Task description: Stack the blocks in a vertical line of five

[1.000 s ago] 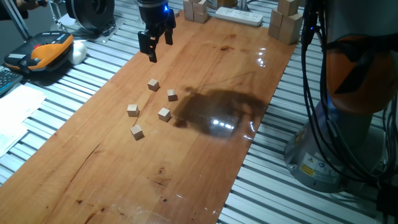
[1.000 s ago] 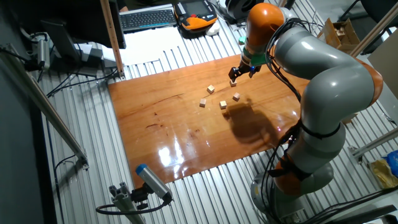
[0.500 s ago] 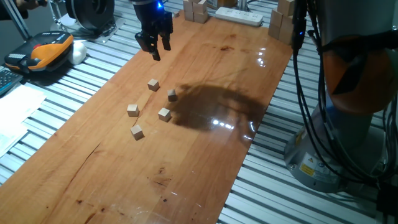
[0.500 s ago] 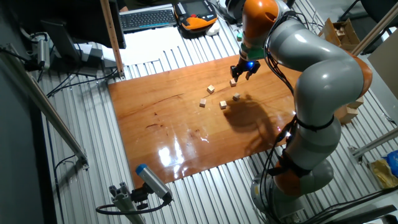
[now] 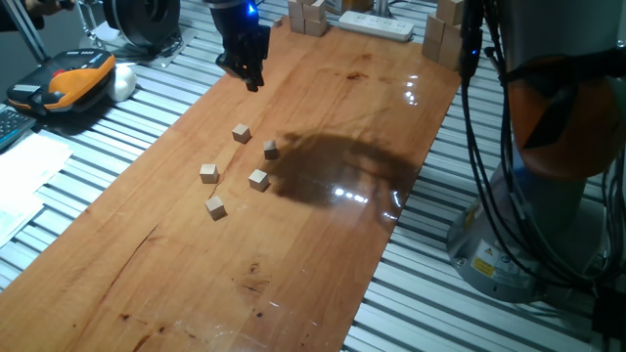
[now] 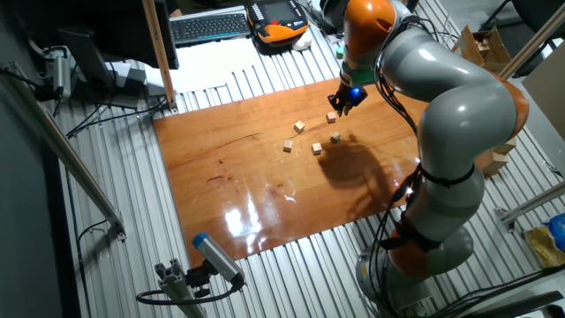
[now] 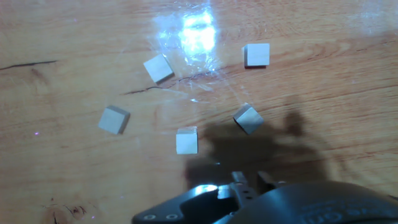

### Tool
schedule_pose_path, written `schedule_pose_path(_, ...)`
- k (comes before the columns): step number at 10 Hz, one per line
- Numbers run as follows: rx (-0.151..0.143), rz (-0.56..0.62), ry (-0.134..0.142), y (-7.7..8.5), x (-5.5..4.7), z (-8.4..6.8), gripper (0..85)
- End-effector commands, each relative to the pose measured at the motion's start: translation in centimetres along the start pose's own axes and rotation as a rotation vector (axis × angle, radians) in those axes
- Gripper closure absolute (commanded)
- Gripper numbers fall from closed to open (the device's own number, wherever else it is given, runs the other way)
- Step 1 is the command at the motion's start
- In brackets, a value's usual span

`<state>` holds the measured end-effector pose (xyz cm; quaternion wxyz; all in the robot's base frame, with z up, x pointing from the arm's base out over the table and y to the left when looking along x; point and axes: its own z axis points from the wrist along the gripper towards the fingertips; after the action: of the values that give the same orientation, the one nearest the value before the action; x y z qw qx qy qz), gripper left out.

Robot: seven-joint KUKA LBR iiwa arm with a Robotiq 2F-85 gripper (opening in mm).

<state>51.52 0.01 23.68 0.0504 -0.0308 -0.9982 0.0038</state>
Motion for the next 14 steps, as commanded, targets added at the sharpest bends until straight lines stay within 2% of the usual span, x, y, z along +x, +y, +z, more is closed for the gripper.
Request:
schedule_pose_path(1,0.000,0.000,-0.004,0.0,0.0,0.0,85.0)
schedule_pose_path(6,0.006,-0.012,-0.038,-0.1,-0.1,0.2,85.0)
schedule_pose_path(14,0.000,-0.015,-0.048,-0.3,-0.8,1.5,85.0)
